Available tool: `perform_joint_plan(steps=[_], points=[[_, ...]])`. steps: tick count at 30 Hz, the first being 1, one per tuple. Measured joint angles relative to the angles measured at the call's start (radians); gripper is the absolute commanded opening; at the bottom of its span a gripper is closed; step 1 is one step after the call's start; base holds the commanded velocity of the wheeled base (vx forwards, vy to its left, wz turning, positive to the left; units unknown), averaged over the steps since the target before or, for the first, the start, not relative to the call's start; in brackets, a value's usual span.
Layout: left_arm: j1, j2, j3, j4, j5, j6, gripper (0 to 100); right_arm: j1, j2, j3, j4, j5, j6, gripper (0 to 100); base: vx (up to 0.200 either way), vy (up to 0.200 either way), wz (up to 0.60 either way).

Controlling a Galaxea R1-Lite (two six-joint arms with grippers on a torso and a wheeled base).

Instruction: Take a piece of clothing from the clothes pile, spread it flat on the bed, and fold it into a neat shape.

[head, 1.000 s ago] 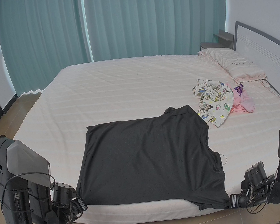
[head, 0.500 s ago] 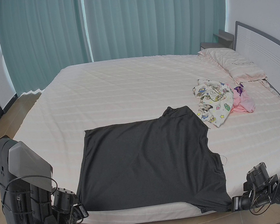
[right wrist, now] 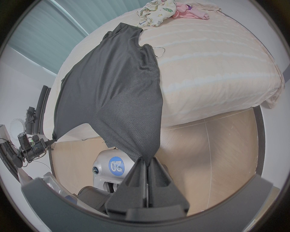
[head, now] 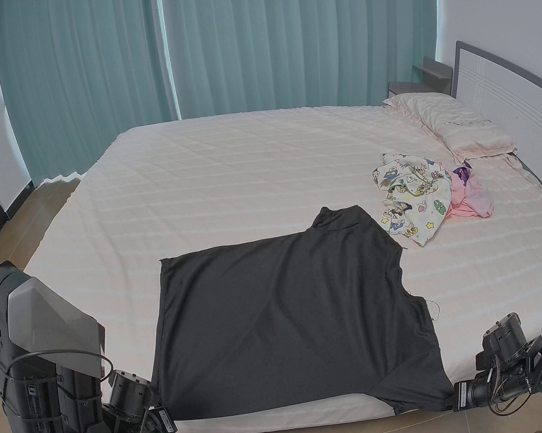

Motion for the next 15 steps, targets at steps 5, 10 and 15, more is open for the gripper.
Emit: perform_joint_plan(steps=[5,10,15], points=[[-0.043,-0.042,0.0,0.112,0.0,-0.011,0,-0.004,-0.014,0.0,0.023,-0.001,-0.011,0,0.0,0.0,0.0],[-0.083,-0.074,0.0,0.174,-0.001,-0.025,0,-0.003,-0.037,0.0,0.061,0.0,-0.023,0,0.0,0.0,0.0],[-0.097,-0.102,0.0,0.174,-0.001,-0.033,0,-0.004,-0.063,0.0,0.048,0.001,-0.025,0,0.0,0.0,0.0]])
